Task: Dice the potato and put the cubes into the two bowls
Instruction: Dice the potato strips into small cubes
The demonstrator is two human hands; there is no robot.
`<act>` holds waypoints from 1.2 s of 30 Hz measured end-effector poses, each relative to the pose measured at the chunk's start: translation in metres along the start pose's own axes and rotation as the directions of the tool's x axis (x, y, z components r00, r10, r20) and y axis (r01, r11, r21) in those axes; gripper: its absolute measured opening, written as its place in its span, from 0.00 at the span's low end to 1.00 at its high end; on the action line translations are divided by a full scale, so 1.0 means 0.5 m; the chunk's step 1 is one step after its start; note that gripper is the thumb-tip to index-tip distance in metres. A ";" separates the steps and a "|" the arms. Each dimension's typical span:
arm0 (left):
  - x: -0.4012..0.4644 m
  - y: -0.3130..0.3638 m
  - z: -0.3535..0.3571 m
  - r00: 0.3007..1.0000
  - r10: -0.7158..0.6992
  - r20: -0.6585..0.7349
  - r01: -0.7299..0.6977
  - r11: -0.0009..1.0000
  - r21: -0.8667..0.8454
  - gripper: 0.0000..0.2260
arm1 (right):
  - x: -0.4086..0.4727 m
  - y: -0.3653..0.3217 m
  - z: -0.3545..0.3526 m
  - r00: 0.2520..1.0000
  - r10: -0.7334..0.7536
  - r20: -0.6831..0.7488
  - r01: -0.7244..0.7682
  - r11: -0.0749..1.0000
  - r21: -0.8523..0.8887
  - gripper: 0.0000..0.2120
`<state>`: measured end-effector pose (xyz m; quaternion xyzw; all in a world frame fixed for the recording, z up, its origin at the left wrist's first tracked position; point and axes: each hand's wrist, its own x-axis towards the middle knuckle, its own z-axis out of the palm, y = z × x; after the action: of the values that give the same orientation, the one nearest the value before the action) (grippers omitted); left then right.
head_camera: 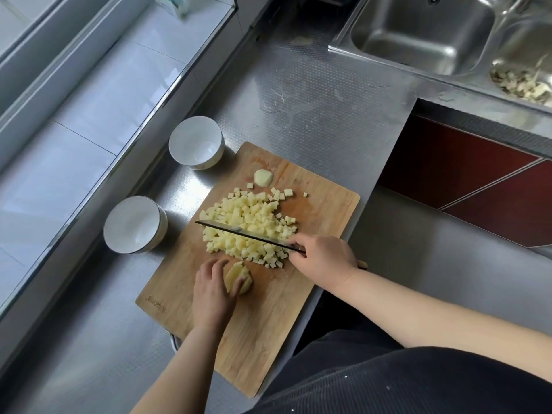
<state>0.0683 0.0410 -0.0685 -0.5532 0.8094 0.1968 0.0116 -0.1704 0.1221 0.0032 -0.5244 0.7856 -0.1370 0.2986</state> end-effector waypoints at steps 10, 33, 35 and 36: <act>-0.027 0.002 0.018 0.998 -0.058 0.026 0.060 0.993 -0.101 0.21 | -0.034 -0.041 0.062 0.979 0.008 0.203 0.002 0.999 -0.053 0.11; -0.005 -0.021 0.022 0.990 0.137 -0.045 -0.139 0.989 -0.053 0.13 | -0.056 -0.090 0.087 0.949 -0.059 0.309 0.138 0.961 -0.241 0.05; -0.005 -0.022 0.023 0.988 0.147 -0.056 -0.150 0.987 -0.061 0.13 | -0.058 -0.091 0.085 0.948 -0.058 0.313 0.140 0.960 -0.244 0.05; -0.004 -0.021 0.023 0.987 0.151 -0.063 -0.155 0.986 -0.065 0.13 | -0.059 -0.092 0.085 0.947 -0.062 0.316 0.145 0.958 -0.246 0.05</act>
<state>0.0763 0.0435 -0.0817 -0.4950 0.8421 0.2093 -0.0463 -0.1025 0.1340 0.0039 -0.6154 0.7123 0.0367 0.3357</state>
